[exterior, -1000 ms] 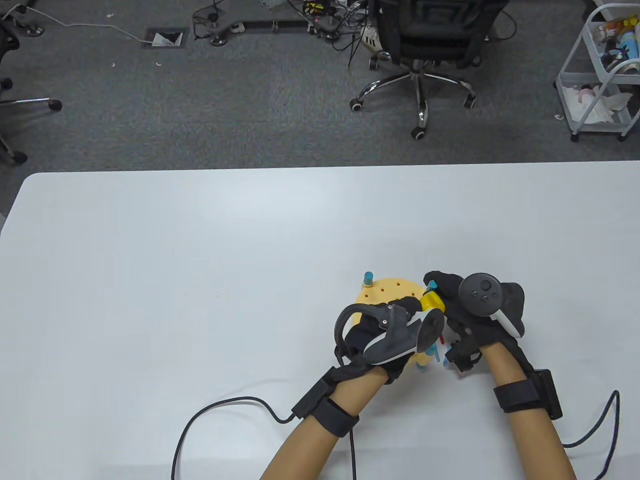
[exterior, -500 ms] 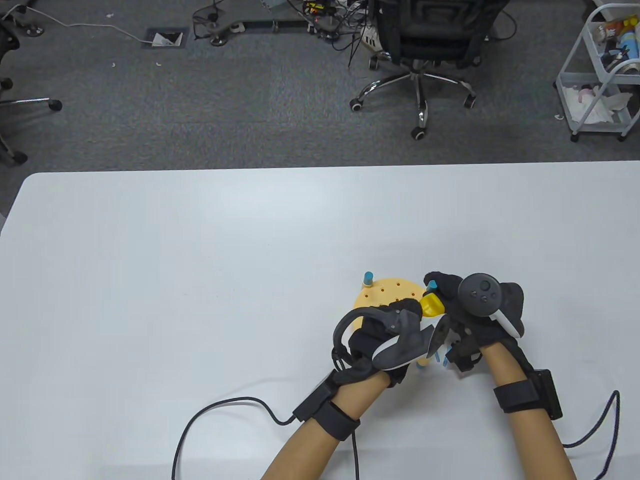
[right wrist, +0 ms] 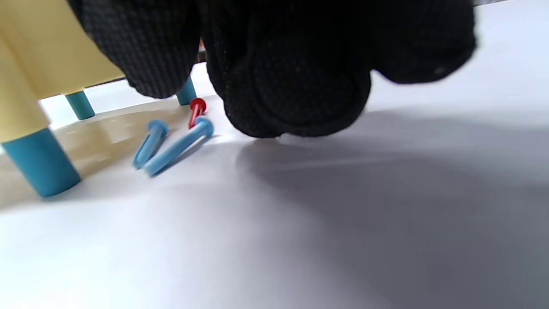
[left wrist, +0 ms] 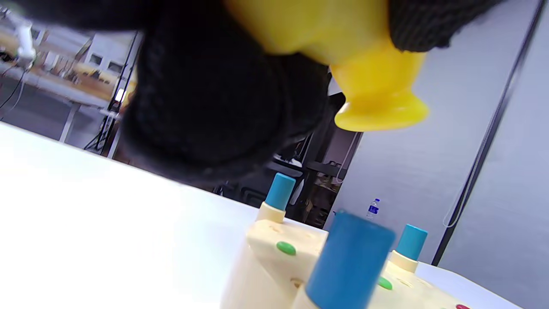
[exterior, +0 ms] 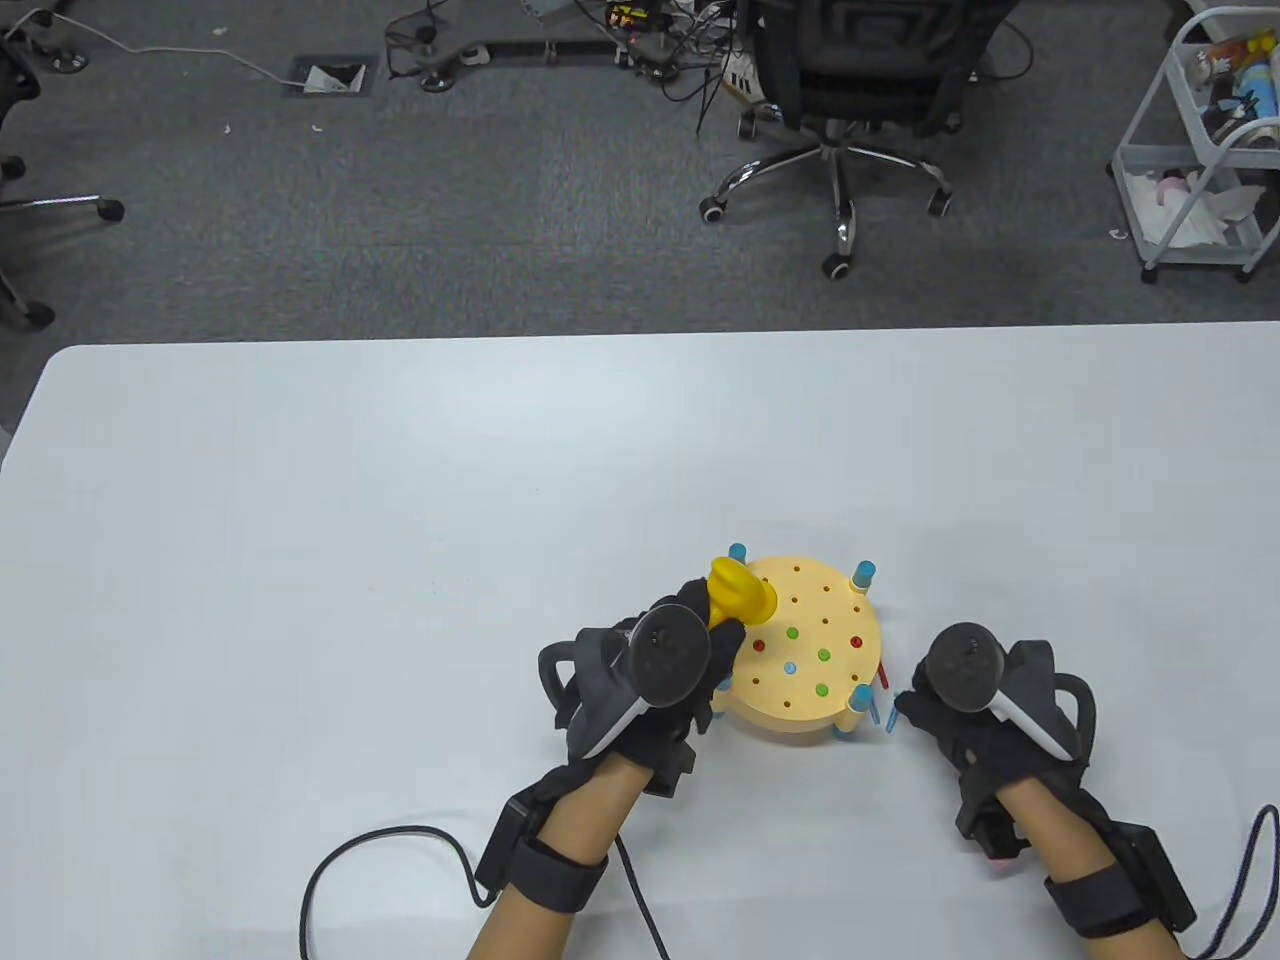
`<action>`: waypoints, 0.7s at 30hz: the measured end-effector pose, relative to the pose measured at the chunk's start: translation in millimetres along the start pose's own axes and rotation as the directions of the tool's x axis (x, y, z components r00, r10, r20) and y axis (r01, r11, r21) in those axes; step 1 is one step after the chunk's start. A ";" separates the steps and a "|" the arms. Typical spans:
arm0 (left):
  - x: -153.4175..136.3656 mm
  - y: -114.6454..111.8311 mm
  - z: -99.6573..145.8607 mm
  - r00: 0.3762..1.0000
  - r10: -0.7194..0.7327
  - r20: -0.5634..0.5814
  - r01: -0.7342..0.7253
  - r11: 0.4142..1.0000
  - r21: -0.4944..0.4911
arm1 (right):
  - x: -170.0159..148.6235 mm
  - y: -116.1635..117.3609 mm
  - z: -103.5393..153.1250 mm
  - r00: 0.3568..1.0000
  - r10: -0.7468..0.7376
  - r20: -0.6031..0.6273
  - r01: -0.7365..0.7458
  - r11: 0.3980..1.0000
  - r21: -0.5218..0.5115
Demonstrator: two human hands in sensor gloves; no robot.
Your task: Hammer toy nails into tap bench
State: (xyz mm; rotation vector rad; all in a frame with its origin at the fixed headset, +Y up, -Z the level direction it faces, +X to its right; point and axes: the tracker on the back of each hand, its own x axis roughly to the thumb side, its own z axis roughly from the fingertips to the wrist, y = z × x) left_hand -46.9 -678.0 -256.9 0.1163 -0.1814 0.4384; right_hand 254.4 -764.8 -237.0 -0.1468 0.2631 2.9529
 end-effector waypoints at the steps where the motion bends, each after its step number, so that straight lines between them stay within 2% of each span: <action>1: -1.2 -1.7 -0.6 1.000 0.010 -0.003 -0.010 1.000 -0.005 | 3.8 1.3 0.2 1.000 0.003 -0.009 -0.003 1.000 -0.021; 3: -1.8 -3.8 -0.4 1.000 -0.011 -0.007 0.011 1.000 -0.013 | 12.5 4.5 -1.2 0.999 0.036 -0.036 -0.039 0.996 -0.075; 6: -3.3 -4.6 -0.5 0.999 -0.045 -0.015 0.045 0.999 -0.011 | 21.6 10.5 -2.9 0.989 0.128 -0.073 -0.134 0.987 -0.084; 10: -6.6 -5.7 -1.7 0.999 -0.026 -0.029 0.025 0.999 -0.024 | 21.4 14.2 -4.5 0.980 0.158 -0.120 -0.170 0.981 -0.098; 16: -7.4 -5.7 -2.0 0.999 -0.030 -0.039 0.029 0.999 -0.032 | 13.0 9.9 -6.4 0.962 0.189 -0.199 -0.197 0.980 -0.023; 21: -6.6 -5.5 -1.5 0.999 -0.034 -0.039 0.032 0.999 -0.036 | 15.3 10.5 -3.5 0.924 0.314 -0.220 -0.321 0.947 0.007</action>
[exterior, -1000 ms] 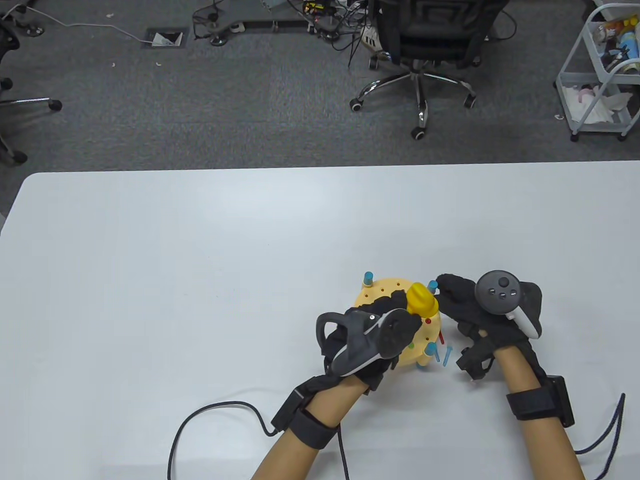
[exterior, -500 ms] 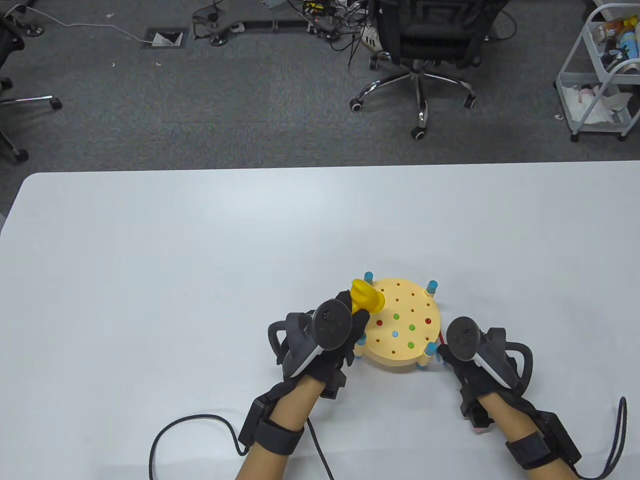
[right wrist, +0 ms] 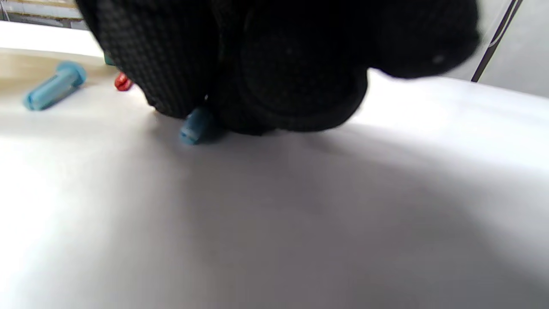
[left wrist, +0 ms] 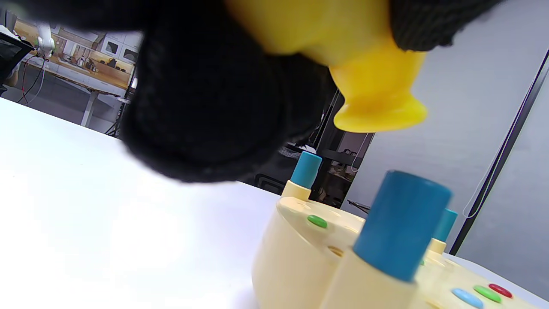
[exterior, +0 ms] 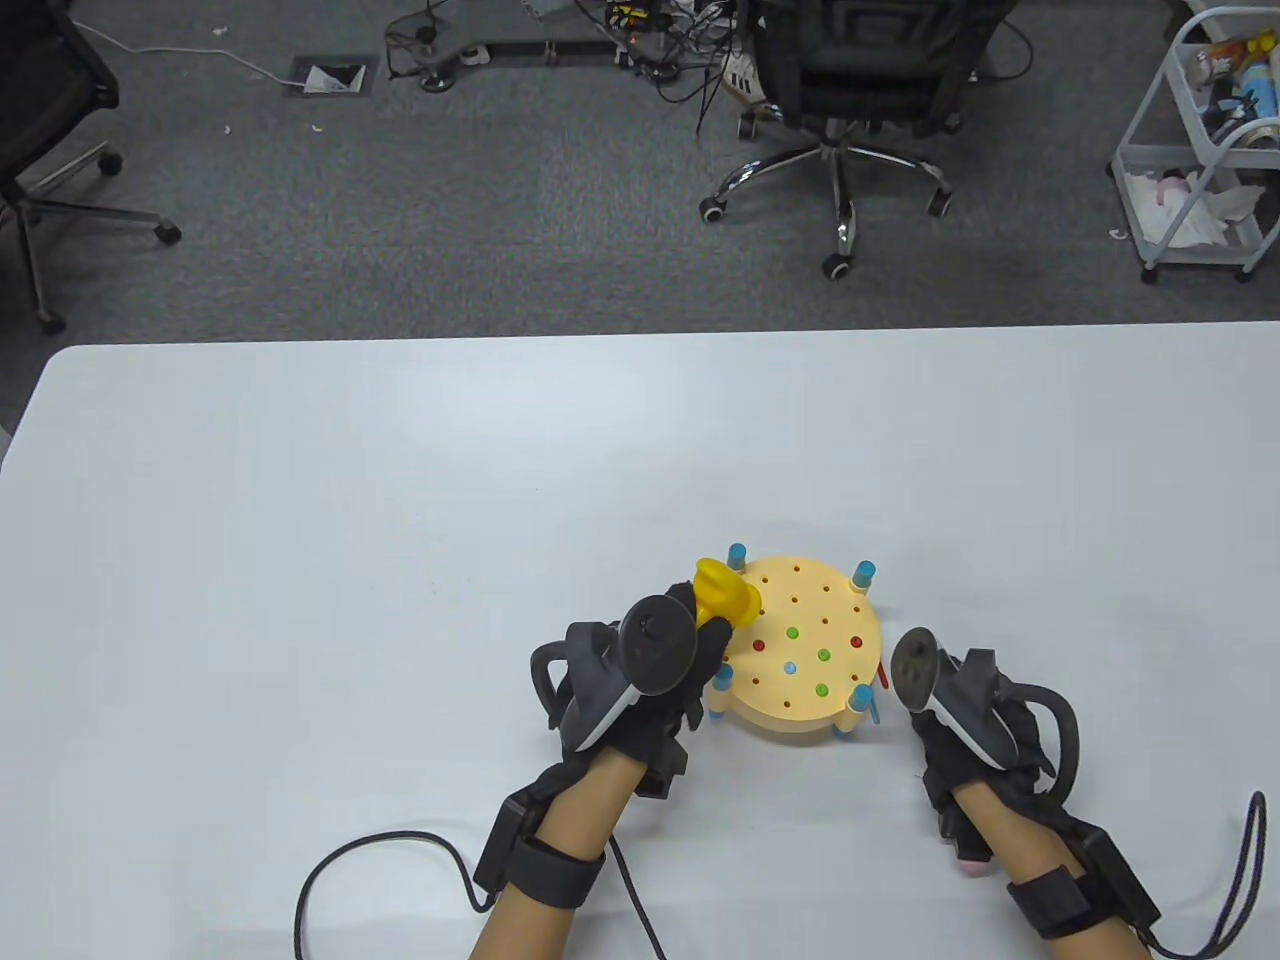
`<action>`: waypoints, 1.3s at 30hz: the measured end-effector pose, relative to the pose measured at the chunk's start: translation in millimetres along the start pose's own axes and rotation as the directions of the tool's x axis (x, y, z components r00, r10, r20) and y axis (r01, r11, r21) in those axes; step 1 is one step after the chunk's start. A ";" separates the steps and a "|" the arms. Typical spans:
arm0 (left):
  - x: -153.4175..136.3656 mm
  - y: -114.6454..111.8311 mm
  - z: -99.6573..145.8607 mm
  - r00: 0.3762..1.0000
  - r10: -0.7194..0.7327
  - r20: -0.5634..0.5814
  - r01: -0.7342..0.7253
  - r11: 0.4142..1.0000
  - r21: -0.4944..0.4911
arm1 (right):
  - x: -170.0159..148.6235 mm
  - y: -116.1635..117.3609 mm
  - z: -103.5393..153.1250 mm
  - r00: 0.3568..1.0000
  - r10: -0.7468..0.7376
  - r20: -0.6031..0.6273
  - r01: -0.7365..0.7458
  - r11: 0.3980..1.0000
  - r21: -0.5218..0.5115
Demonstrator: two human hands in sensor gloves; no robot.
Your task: Hammer toy nails into tap bench
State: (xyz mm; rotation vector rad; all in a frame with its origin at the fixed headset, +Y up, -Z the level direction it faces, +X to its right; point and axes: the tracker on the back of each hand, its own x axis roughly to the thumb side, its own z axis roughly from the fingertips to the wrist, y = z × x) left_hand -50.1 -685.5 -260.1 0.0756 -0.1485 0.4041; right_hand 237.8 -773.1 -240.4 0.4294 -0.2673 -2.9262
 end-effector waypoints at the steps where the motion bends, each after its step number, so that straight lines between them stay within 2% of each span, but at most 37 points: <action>1: 0.1 0.0 0.1 1.000 0.000 0.001 0.000 1.000 0.000 | 2.0 0.0 1.2 1.000 0.023 0.005 -0.023 1.000 0.001; 4: 0.4 0.0 0.9 1.000 -0.003 0.003 0.003 1.000 0.004 | 9.1 1.3 5.0 0.996 0.086 0.018 -0.086 0.996 -0.020; 7: 0.2 -0.2 2.0 1.000 -0.003 0.004 0.003 1.000 0.006 | 9.1 3.4 4.7 0.997 0.070 0.036 -0.070 0.997 -0.019; 9: -0.2 0.0 3.1 1.000 0.001 0.006 -0.001 1.000 0.008 | 5.1 7.1 5.6 0.998 0.051 0.046 -0.048 0.997 -0.065; 15: -0.6 2.8 4.9 1.000 0.012 0.018 -0.013 1.000 0.021 | -25.1 3.6 -4.8 0.976 -0.203 0.075 0.209 0.975 -0.070; 17: 0.0 2.2 4.6 1.000 0.016 0.026 -0.016 1.000 0.013 | -39.2 -7.6 -5.0 0.938 -0.334 0.093 0.345 0.929 -0.135; 19: 0.9 1.9 4.4 0.999 0.013 0.031 -0.013 1.000 0.016 | -49.3 -27.8 -2.2 0.854 -0.486 0.187 0.520 0.821 -0.238; 21: 1.4 1.9 4.3 0.999 0.009 0.034 -0.010 1.000 0.019 | -47.9 -49.2 0.7 0.793 -0.533 0.293 0.604 0.751 -0.267; 22: 1.5 1.9 4.4 0.999 0.009 0.035 -0.010 1.000 0.021 | -44.3 -57.7 1.5 0.779 -0.533 0.330 0.619 0.736 -0.272; 24: 1.3 2.1 4.8 0.999 0.010 0.038 -0.011 1.000 0.022 | -26.8 -80.4 0.7 0.781 -0.472 0.408 0.594 0.764 -0.253; 28: -0.8 4.7 5.2 0.999 0.030 0.038 -0.031 0.999 0.027 | 12.4 -100.9 -6.3 0.819 -0.324 0.473 0.463 0.861 -0.211; 33: -4.0 5.4 3.9 0.999 0.043 0.029 -0.044 0.999 0.019 | 47.5 -110.2 -13.2 0.838 -0.214 0.502 0.321 0.937 -0.136; 39: -4.8 5.8 3.7 0.999 0.046 0.024 -0.047 0.999 0.017 | 64.0 -112.8 -19.1 0.877 -0.078 0.474 0.168 0.975 -0.149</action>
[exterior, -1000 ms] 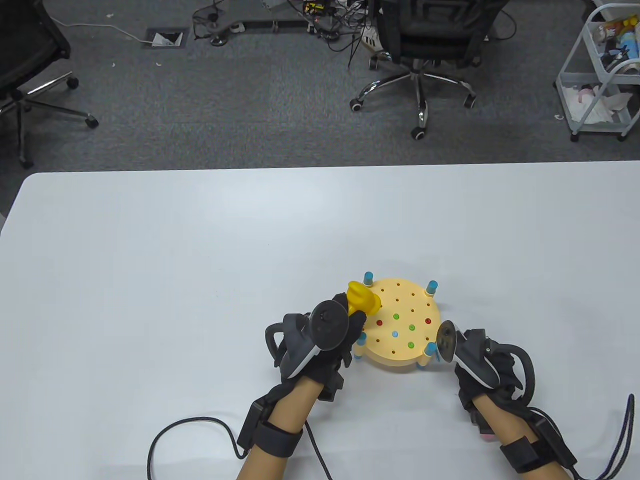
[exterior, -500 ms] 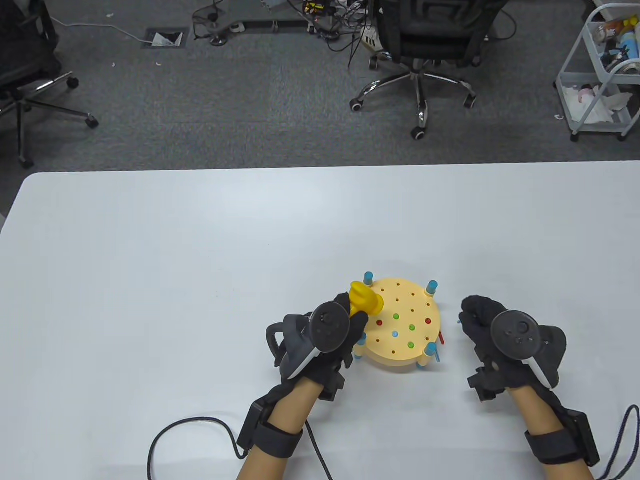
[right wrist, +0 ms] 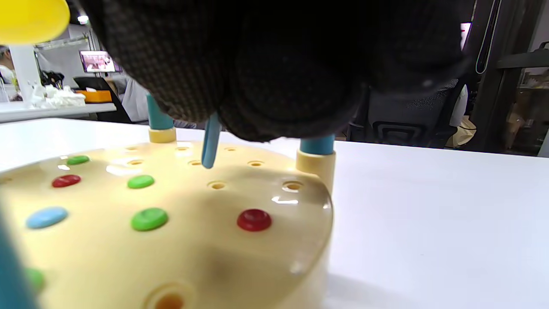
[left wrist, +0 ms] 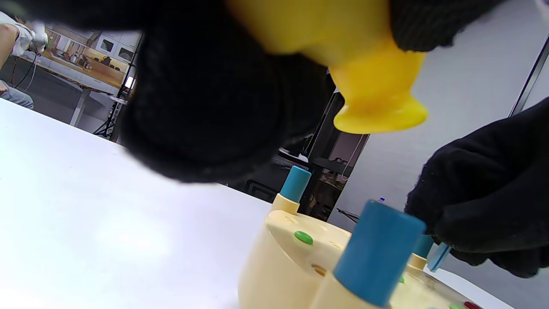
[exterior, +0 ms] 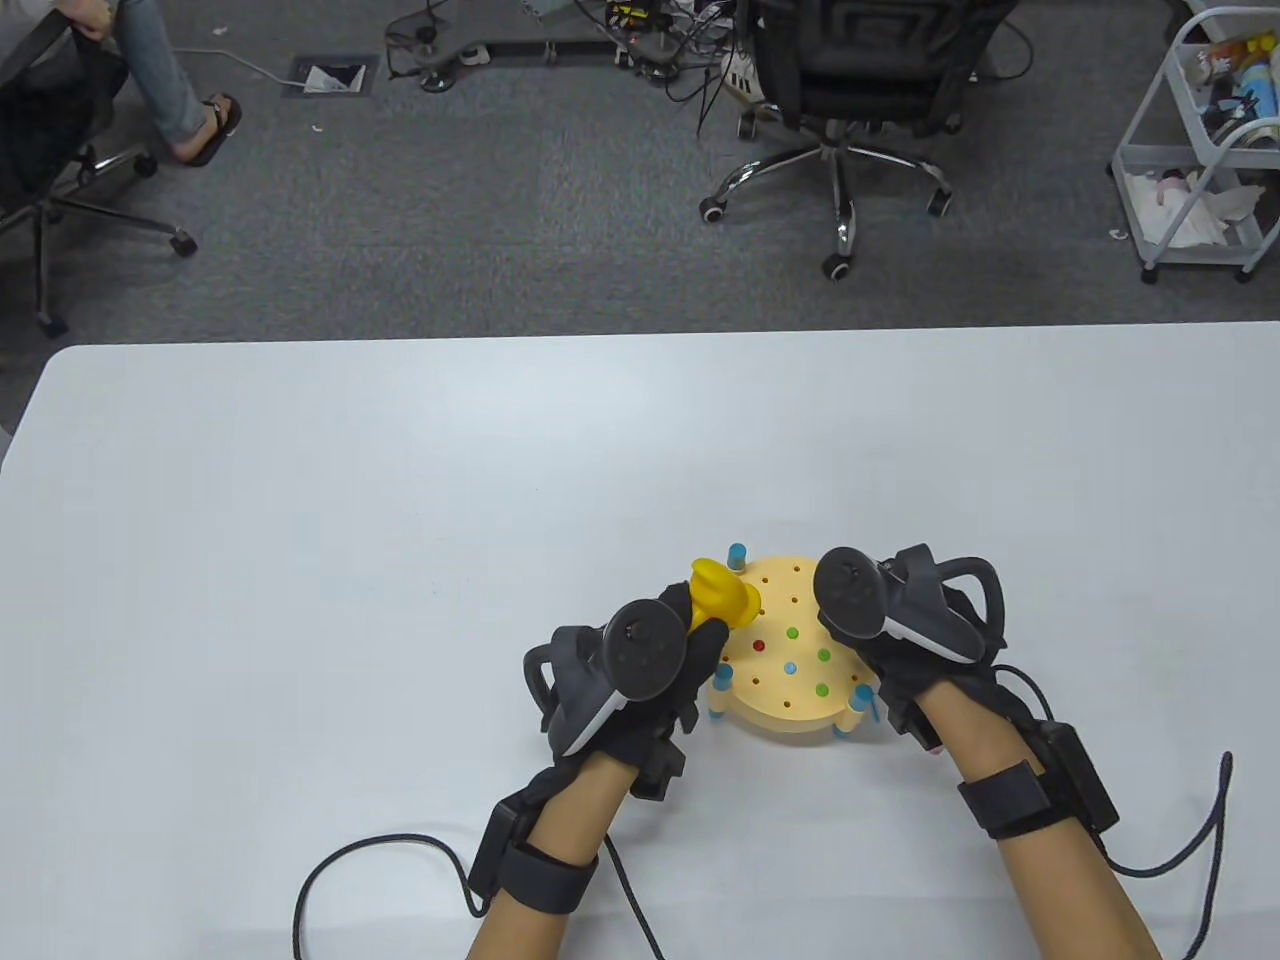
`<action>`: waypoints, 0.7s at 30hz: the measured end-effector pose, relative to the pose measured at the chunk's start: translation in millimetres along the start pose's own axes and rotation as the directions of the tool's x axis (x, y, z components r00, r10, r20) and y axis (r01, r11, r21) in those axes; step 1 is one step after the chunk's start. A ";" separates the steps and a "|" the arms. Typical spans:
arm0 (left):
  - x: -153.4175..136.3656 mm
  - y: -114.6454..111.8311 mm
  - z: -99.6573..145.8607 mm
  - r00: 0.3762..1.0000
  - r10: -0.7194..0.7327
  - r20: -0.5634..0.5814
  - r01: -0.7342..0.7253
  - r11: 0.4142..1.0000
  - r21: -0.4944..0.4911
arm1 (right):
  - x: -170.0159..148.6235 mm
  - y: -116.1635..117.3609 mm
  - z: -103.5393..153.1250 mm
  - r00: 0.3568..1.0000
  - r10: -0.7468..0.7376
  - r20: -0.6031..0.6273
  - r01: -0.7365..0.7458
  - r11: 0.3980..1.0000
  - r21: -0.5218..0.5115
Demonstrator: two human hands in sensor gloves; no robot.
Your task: Hammer toy nails into tap bench
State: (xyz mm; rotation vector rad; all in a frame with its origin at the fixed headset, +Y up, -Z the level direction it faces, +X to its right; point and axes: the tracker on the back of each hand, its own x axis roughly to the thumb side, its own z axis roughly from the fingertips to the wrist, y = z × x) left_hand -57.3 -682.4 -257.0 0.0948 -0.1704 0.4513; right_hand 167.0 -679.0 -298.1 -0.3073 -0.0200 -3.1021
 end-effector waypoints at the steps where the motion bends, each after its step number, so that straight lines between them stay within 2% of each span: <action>1: 0.2 -0.1 0.0 1.000 -0.002 0.001 0.002 1.000 0.000 | 1.1 0.6 -1.8 1.000 -0.002 0.002 0.002 1.000 0.007; 11: 2.0 -0.8 -0.1 1.000 -0.016 0.006 0.016 1.000 -0.012 | 7.3 5.2 -12.2 0.998 0.050 -0.025 -0.047 0.995 0.088; 17: 2.5 -0.6 0.1 1.000 -0.023 0.009 0.024 1.000 -0.017 | 14.4 11.3 -11.3 0.993 0.115 -0.001 -0.115 0.991 0.075; 18: 3.1 -0.7 0.2 1.000 -0.026 0.009 0.026 0.999 -0.018 | 15.1 10.3 -10.5 0.994 0.114 -0.004 -0.113 0.992 0.047; 21: 4.3 -1.5 0.3 0.999 -0.032 0.012 0.032 0.999 -0.020 | 16.0 12.1 -12.2 0.994 0.107 -0.006 -0.107 0.993 0.055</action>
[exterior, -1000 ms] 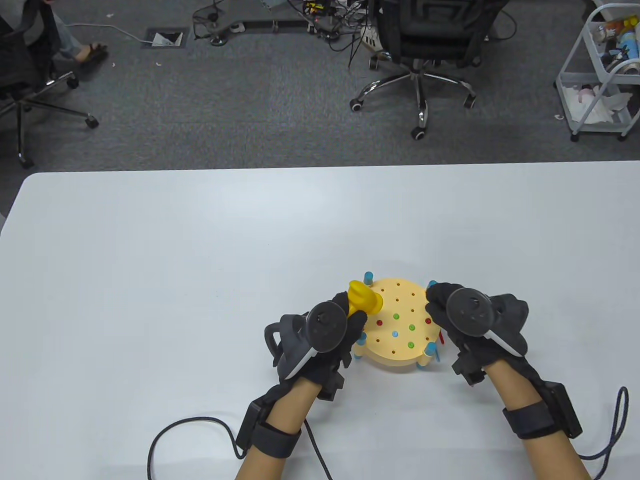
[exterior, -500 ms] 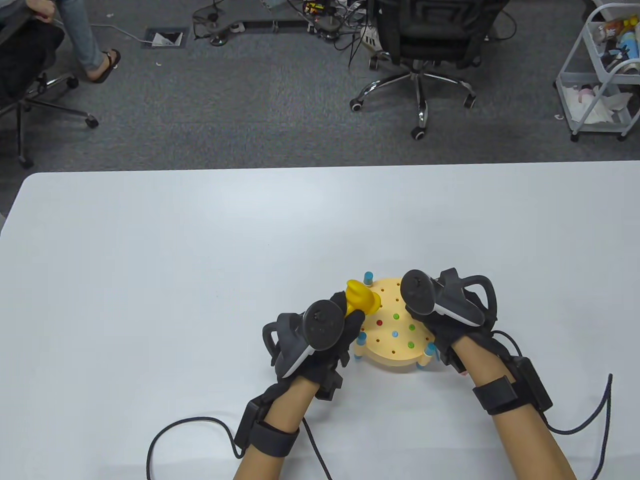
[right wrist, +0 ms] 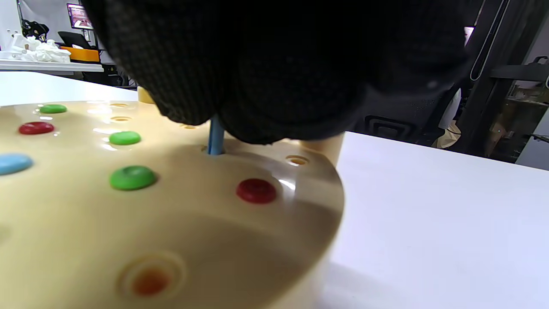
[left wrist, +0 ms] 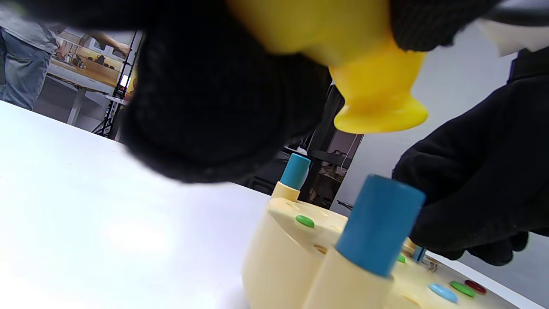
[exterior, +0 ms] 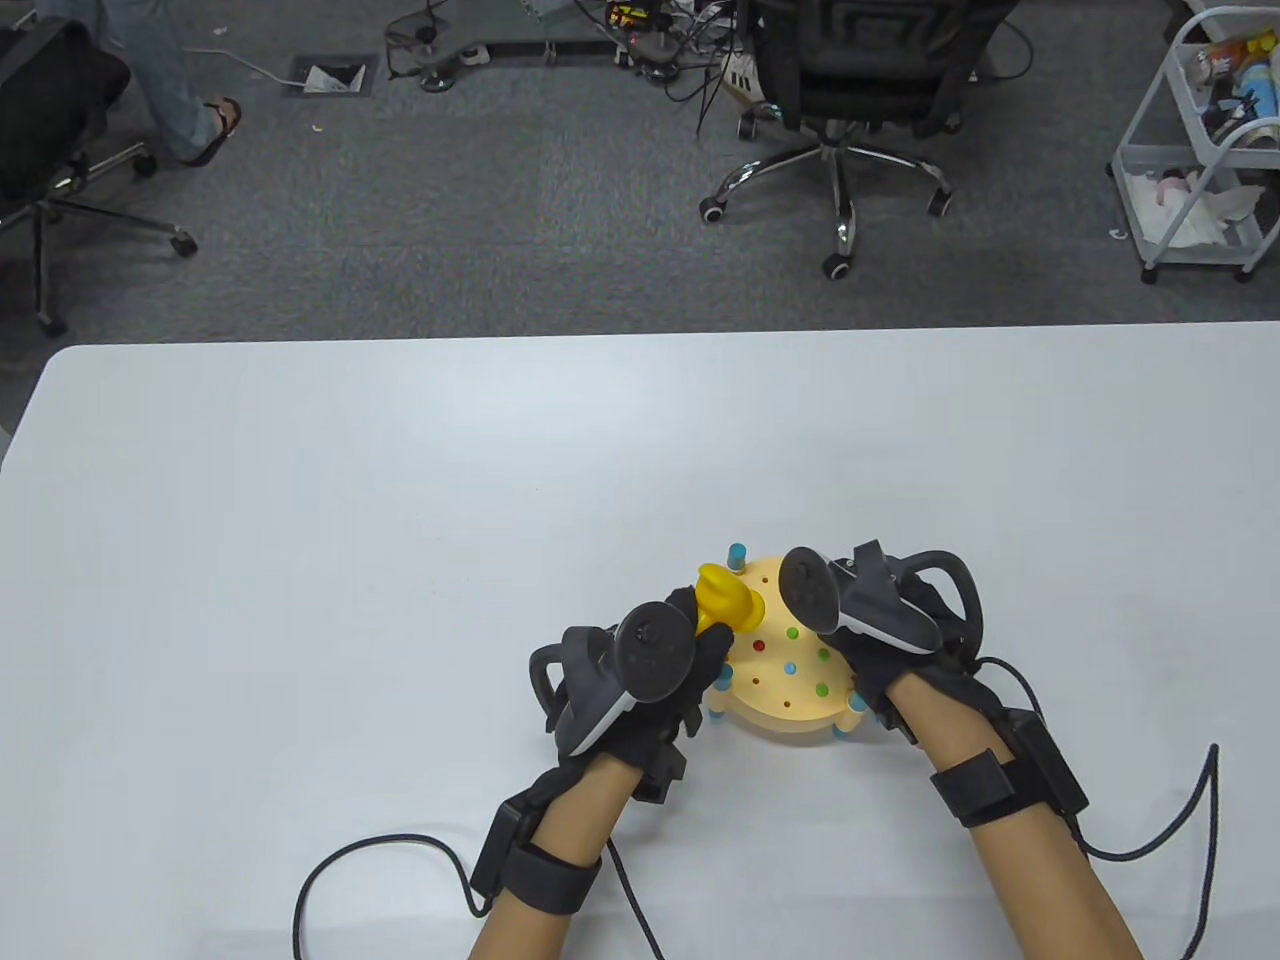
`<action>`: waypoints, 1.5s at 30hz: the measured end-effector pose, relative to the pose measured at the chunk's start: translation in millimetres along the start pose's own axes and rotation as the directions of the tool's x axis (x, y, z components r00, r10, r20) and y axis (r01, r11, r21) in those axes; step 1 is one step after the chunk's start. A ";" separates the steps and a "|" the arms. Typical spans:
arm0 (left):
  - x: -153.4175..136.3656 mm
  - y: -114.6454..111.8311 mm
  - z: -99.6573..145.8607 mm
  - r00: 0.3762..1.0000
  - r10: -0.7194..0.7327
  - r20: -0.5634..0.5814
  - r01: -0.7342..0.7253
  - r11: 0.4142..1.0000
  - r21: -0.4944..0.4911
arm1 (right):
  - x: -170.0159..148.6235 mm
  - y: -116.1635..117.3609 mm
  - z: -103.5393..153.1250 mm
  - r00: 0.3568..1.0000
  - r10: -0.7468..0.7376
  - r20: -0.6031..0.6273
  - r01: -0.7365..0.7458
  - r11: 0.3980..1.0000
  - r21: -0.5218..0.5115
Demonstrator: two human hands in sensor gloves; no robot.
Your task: Hammer toy nails into tap bench
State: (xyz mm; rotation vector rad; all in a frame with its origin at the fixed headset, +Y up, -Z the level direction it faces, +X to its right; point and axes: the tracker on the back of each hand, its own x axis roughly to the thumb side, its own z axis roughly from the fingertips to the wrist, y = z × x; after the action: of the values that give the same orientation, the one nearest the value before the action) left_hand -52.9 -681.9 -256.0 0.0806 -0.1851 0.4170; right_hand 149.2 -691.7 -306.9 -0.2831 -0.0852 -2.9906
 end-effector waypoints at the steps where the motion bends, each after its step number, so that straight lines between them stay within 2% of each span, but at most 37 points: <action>1: 0.5 -0.3 0.1 1.000 -0.002 0.002 0.002 1.000 -0.001 | -0.4 -0.3 -0.1 1.000 -0.004 -0.003 0.004 1.000 0.009; 10: 7.5 -2.6 2.3 0.999 -0.021 0.025 0.021 1.000 0.000 | 4.7 6.3 -0.5 0.999 0.035 -0.010 -0.035 0.999 0.024; 13: 10.8 -4.1 3.1 0.999 -0.038 0.036 0.038 0.999 0.001 | 1.5 0.2 2.1 0.999 0.037 -0.024 -0.036 0.998 0.054; 16: 13.4 -5.9 3.8 0.998 -0.050 0.047 0.050 0.999 -0.004 | -19.1 -18.9 9.2 0.988 -0.108 -0.109 0.092 0.986 -0.140; 17: 13.9 -6.0 4.0 0.997 -0.051 0.050 0.051 0.999 -0.002 | -23.2 -20.7 10.5 0.983 -0.137 -0.122 0.115 0.978 -0.173; 18: 15.0 -6.0 4.3 0.997 -0.052 0.055 0.052 0.999 0.000 | -32.4 -21.4 13.4 0.968 -0.202 -0.151 0.159 0.953 -0.258; 19: 16.0 -6.1 4.5 0.997 -0.054 0.060 0.054 0.999 0.002 | -36.1 -20.2 14.2 0.961 -0.223 -0.162 0.171 0.943 -0.286; 21: 18.2 -6.2 5.4 0.995 -0.064 0.073 0.063 0.998 0.007 | -47.9 -8.7 15.2 0.954 -0.240 -0.182 0.176 0.935 -0.307; 24: 21.2 -6.7 6.5 0.992 -0.085 0.091 0.083 0.996 0.028 | -57.9 14.4 14.2 0.953 -0.257 -0.162 0.212 0.945 -0.250; 28: 25.2 -8.7 7.9 0.988 -0.106 0.108 0.101 0.994 0.051 | -64.2 41.2 14.1 0.912 -0.382 -0.150 0.335 0.904 -0.265; 32: 31.3 -9.4 7.6 0.983 -0.134 0.125 0.128 0.990 0.054 | -67.8 57.4 13.1 0.866 -0.481 -0.138 0.427 0.854 -0.298; 35: 43.6 -7.4 0.2 0.977 -0.163 0.137 0.158 0.986 0.047 | -71.1 67.2 12.7 0.824 -0.553 -0.123 0.500 0.812 -0.300; 39: 73.4 -11.7 -14.2 0.960 -0.234 0.153 0.235 0.972 0.014 | -75.0 72.4 12.1 0.804 -0.584 -0.109 0.534 0.791 -0.299; 43: 98.0 -22.9 -32.1 0.903 -0.415 0.112 0.414 0.910 0.035 | -75.8 72.4 11.8 0.810 -0.577 -0.103 0.530 0.796 -0.294; 44: 100.5 -27.2 -34.7 0.896 -0.430 0.107 0.431 0.902 0.020 | -75.6 72.3 11.8 0.812 -0.575 -0.102 0.527 0.797 -0.294; 45: 103.5 -36.5 -39.3 0.874 -0.475 0.100 0.481 0.875 -0.054 | -75.5 72.0 11.8 0.815 -0.571 -0.102 0.524 0.800 -0.292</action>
State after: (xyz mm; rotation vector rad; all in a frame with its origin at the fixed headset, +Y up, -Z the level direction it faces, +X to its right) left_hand 61.4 -669.8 -275.8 0.0650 -0.2562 -0.0922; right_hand 235.0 -752.3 -306.6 0.0102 0.2884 -3.5998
